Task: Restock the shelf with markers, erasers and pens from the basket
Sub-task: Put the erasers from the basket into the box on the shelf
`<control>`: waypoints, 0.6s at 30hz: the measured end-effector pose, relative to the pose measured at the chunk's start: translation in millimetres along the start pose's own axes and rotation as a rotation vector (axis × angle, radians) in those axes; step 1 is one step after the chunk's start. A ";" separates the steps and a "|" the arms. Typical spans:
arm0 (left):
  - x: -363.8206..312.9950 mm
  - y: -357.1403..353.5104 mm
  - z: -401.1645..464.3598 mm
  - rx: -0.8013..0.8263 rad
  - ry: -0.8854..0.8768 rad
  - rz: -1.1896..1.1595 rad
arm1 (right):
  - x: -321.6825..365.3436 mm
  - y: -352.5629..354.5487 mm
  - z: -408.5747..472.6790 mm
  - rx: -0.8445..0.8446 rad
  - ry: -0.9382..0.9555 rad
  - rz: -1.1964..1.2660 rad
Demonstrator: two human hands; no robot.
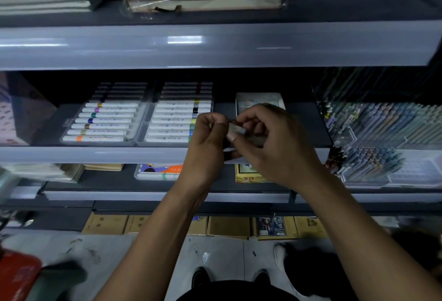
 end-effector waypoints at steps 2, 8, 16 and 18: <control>1.7 -1.1 0.3 0.004 -0.021 0.017 | 0.0 -1.0 0.7 0.025 0.006 -0.083; 3.9 -3.6 3.6 0.032 -0.036 0.068 | -10.2 3.8 5.1 0.082 -0.004 -0.133; 10.8 7.1 11.5 -0.022 -0.409 0.775 | -49.7 14.1 17.4 0.084 -0.116 -0.219; 12.0 6.0 10.4 0.018 -0.478 0.903 | -61.3 14.5 22.5 0.096 -0.134 -0.249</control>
Point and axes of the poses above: each hand's wrist, its own z-axis towards the middle knuckle, its own y-axis out of the back of the hand, x = y × z, the point moved 2 cm from there along z, towards the middle knuckle, and after that the axes turned 9 degrees about -z, right-handed, at the moved point
